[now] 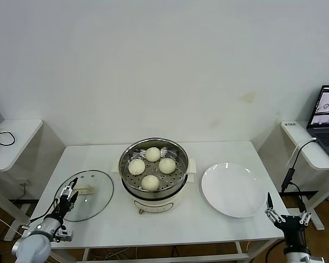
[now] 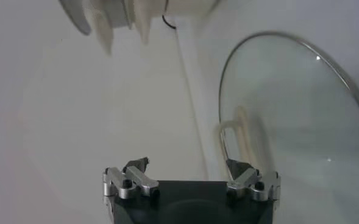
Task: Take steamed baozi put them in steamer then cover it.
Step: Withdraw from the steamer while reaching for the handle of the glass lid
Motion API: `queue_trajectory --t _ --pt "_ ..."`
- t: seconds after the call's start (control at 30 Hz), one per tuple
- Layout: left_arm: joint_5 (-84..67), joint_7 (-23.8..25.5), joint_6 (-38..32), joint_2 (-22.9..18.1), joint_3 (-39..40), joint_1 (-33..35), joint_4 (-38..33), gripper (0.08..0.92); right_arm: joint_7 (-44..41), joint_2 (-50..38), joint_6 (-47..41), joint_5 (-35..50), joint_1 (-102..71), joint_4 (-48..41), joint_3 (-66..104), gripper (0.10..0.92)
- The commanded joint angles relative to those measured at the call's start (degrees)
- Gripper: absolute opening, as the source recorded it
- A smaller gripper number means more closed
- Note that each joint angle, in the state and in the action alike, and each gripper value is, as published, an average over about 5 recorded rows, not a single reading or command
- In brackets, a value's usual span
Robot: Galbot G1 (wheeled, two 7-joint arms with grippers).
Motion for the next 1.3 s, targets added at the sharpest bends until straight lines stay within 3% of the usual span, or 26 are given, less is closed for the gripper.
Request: queue_trajectory --t 0.03,1.1,1.3 --pt "1.9 0.2 -0.2 -0.4 1.9 -5.9 6.2 0.823 -0.2 0.7 0.4 0.1 -1.1 0.1 0.8 0.822" --pt "-6.7 3.7 0.2 -1.3 5.6 -14.1 13.7 0.823 -0.9 1.3 0.7 -1.0 -0.8 -2.4 -0.5 0.823" --pt "-8.6 5.3 0.1 -0.6 6.1 -14.1 13.5 0.723 -1.1 1.5 0.7 -1.5 -0.9 -2.7 -1.0 0.823"
